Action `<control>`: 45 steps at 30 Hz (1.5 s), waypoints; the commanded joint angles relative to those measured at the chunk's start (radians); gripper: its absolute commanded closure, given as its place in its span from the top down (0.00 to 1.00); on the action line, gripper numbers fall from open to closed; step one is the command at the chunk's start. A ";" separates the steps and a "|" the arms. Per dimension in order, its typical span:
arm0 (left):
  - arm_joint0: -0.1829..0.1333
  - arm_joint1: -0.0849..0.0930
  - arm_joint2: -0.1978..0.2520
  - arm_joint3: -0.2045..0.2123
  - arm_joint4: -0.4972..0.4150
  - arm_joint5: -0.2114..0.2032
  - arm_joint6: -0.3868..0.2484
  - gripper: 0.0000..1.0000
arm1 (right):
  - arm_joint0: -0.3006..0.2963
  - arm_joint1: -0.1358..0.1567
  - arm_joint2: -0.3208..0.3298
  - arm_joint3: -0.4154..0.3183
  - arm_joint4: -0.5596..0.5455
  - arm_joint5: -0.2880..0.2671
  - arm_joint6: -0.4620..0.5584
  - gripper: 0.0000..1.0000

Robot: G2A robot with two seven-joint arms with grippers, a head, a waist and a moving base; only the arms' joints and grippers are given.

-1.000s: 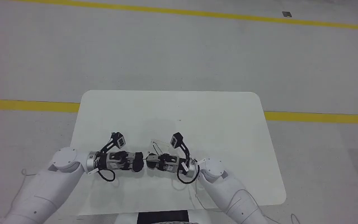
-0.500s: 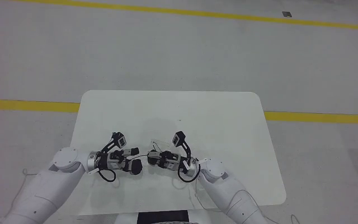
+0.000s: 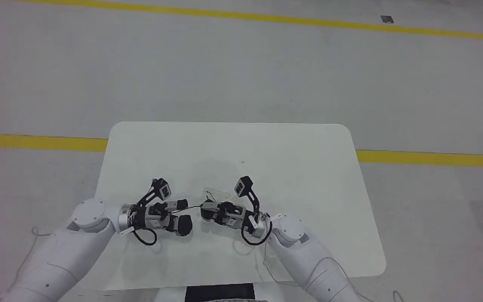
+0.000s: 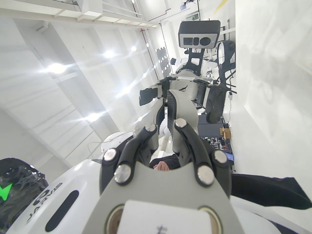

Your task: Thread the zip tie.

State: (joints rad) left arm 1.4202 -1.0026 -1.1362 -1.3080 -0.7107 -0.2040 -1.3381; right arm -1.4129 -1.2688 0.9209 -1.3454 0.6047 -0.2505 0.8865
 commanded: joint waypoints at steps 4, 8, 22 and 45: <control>0.001 0.002 0.006 -0.003 -0.006 -0.002 0.001 1.00 | 0.003 -0.004 -0.020 -0.004 -0.007 0.009 -0.001 0.00; 0.004 0.004 0.009 -0.007 -0.008 -0.004 0.003 1.00 | 0.010 -0.008 -0.041 0.002 -0.019 0.024 -0.004 0.00; 0.017 0.016 0.003 -0.017 -0.008 -0.007 0.010 0.50 | 0.007 0.004 -0.027 -0.014 -0.103 0.065 -0.028 0.00; 0.014 0.027 0.021 -0.020 -0.001 -0.007 0.025 0.41 | -0.008 0.024 -0.018 -0.052 -0.164 0.132 -0.017 0.00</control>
State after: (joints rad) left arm 1.4341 -0.9757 -1.1162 -1.3277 -0.7122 -0.2109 -1.3145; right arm -1.4207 -1.2447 0.9035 -1.3961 0.4413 -0.1197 0.8680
